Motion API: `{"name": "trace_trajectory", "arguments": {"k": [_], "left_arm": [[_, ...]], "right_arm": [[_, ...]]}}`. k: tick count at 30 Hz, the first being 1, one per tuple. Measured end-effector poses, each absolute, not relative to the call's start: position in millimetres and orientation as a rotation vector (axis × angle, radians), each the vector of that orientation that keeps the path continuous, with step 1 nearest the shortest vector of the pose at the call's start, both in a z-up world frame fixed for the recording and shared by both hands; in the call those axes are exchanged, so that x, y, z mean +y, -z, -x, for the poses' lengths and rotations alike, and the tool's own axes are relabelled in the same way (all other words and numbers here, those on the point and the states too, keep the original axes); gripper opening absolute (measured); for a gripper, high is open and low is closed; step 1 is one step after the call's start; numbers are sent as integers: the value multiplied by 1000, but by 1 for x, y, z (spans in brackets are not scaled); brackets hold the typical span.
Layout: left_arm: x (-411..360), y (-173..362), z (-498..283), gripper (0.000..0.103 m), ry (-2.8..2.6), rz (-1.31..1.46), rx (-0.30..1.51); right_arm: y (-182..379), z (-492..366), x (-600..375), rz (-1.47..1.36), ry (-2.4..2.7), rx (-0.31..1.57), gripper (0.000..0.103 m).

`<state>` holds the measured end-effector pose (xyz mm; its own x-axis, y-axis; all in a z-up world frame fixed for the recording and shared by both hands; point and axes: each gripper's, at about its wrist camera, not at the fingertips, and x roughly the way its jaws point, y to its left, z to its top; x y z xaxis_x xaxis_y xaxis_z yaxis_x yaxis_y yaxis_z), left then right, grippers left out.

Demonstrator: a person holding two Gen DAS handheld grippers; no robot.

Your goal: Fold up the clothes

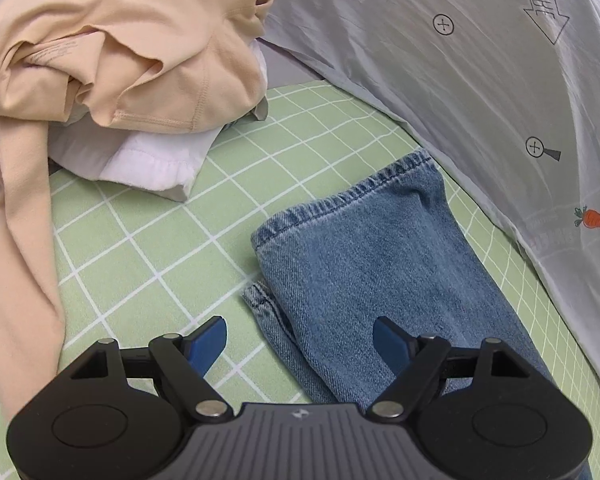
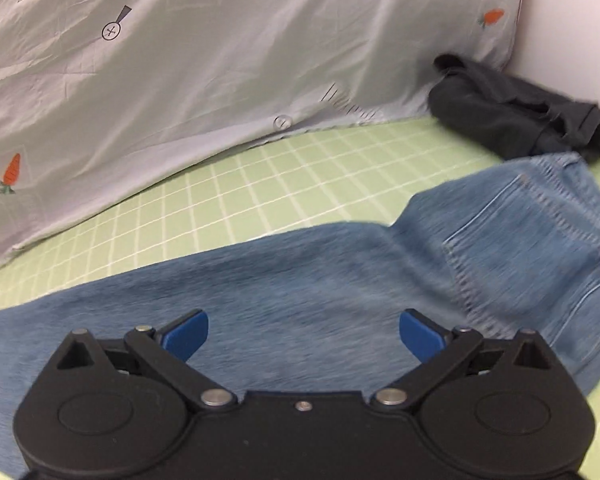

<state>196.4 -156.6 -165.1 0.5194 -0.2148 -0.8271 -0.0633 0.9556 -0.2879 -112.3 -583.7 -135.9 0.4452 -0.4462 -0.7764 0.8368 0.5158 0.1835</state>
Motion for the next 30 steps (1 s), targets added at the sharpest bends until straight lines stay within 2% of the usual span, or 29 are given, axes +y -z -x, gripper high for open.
{"name": "trace_trajectory", "arguments": {"k": [6,16,27,28,30], "left_arm": [[-163,178,-206,81,106,244,1049],[-179,184,-204,80,106,198,1033],[-187,183,-209,80,100,174,1040],[-187,183,-209,78,97,170,1037],[-187,182,-207,65,82,161,1029]], "right_arm": [[168,81,-557,-479,750,855,103],[188,102,-566,-385,845,893,103],[204,115,-563,-322,847,714,103],[205,115,-562,-318,854,700,103],[207,116,-559,-309,868,673,103]]}}
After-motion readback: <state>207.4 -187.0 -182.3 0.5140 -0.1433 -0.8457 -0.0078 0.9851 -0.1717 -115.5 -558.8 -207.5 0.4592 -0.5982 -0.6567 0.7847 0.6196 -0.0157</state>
